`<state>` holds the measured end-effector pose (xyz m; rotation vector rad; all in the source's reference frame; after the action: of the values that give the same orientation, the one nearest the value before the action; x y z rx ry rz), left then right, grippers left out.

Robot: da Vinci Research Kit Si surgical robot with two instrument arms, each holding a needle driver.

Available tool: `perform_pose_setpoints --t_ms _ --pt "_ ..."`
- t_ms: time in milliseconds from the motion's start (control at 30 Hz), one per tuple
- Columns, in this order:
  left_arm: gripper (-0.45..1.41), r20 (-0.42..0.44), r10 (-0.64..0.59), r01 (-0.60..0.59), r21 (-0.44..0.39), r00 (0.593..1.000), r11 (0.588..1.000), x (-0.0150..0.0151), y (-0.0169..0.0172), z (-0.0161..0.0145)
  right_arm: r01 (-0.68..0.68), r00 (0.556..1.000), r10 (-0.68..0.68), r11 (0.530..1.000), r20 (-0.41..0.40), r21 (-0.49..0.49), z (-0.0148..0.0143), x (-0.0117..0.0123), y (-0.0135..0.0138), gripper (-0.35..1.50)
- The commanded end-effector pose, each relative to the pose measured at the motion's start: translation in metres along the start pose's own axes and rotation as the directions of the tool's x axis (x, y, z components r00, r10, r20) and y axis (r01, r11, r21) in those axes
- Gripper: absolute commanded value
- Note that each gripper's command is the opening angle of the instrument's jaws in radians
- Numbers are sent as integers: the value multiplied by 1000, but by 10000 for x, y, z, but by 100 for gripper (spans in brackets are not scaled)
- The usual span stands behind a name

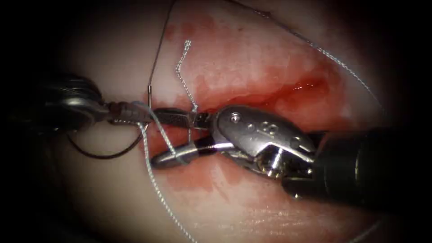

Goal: Wound Closure

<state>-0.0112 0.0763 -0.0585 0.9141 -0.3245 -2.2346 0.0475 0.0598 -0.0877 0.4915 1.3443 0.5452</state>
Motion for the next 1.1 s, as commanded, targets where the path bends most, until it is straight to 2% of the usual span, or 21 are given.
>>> perform_pose_setpoints --t_ms 33,167,467,567,800,967,1100 --pt "-35 2 4 -4 3 1000 1000 -6 -5 7 5 1000 -6 1000 4 25 12 0 5 88" --pt "-35 20 6 -6 -3 1000 1000 -21 -5 14 18 1000 -19 996 3 90 13 0 11 83" --pt "-35 31 3 -3 -1 1000 1000 -22 -8 24 -13 1000 15 993 -22 115 13 -9 6 81" --pt "-35 31 10 -10 -1 999 1000 -26 -7 25 -28 999 32 988 -24 150 4 -12 1 67" --pt "-35 16 3 -3 1 1000 1000 -22 -9 28 -33 999 40 987 -35 160 7 -18 -4 66" --pt "-35 12 0 0 6 1000 1000 -16 -9 35 -71 988 96 977 -122 199 6 -9 -2 67" --pt "-35 -16 9 -9 18 1000 1000 -12 -3 39 -79 976 114 979 -185 186 2 1 4 67"
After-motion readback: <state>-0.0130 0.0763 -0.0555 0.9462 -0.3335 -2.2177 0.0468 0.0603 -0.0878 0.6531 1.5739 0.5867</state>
